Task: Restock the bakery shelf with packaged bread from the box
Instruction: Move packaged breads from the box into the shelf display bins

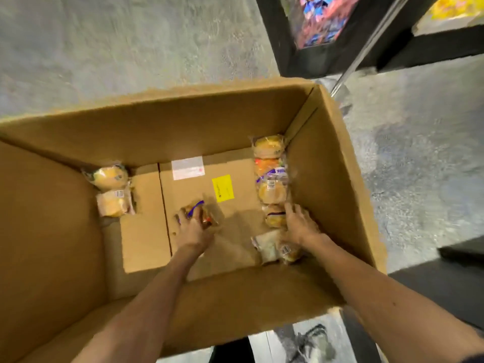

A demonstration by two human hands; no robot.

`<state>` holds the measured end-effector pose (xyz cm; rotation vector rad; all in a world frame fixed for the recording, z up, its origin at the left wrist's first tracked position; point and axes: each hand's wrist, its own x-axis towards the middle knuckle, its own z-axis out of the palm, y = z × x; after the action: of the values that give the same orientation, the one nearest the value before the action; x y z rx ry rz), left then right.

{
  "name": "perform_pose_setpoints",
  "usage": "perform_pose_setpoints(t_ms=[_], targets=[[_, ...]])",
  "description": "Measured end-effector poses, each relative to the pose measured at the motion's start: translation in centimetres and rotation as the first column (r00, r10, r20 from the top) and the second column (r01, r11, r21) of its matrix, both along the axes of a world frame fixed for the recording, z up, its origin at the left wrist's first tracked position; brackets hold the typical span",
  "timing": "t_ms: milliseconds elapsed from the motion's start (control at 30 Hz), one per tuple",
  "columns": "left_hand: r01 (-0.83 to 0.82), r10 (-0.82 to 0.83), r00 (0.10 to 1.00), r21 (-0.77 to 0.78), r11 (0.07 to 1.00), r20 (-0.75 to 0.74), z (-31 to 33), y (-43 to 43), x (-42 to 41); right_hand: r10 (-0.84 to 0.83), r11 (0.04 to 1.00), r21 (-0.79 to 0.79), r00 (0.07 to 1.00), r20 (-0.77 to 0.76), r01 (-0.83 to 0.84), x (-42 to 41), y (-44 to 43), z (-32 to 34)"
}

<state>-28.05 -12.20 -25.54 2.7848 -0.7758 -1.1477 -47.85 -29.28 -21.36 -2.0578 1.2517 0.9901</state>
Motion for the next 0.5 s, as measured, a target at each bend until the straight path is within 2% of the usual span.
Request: perform_pose_setpoints(t_ms=[100,200,267,400,500], targets=[[0.066,-0.066,0.998,0.0,0.998,0.005,-3.1,0.3,0.8,-0.013,0.998,0.053,0.998,-0.055,0.016,0.6,0.3,-2.9],[0.095,-0.095,0.995,-0.024,0.995,-0.016,-5.1,0.3,1.1,-0.038,0.999,-0.004,0.998,-0.044,0.038,0.8,0.1,-4.2],[0.08,-0.079,0.997,-0.048,0.996,0.005,-5.7,0.0,1.4,0.012,0.998,-0.056,1.0,-0.017,-0.013,0.9,-0.5,-4.5],[0.036,-0.022,0.994,-0.129,0.991,0.104,-5.9,-0.7,2.2,0.156,0.987,-0.052,0.978,0.139,-0.15,1.3,-1.6,-4.1],[-0.058,0.055,0.998,-0.177,0.983,-0.025,-5.2,-1.8,2.7,0.317,0.937,-0.235,0.912,0.261,-0.259,1.8,-2.6,-3.5]])
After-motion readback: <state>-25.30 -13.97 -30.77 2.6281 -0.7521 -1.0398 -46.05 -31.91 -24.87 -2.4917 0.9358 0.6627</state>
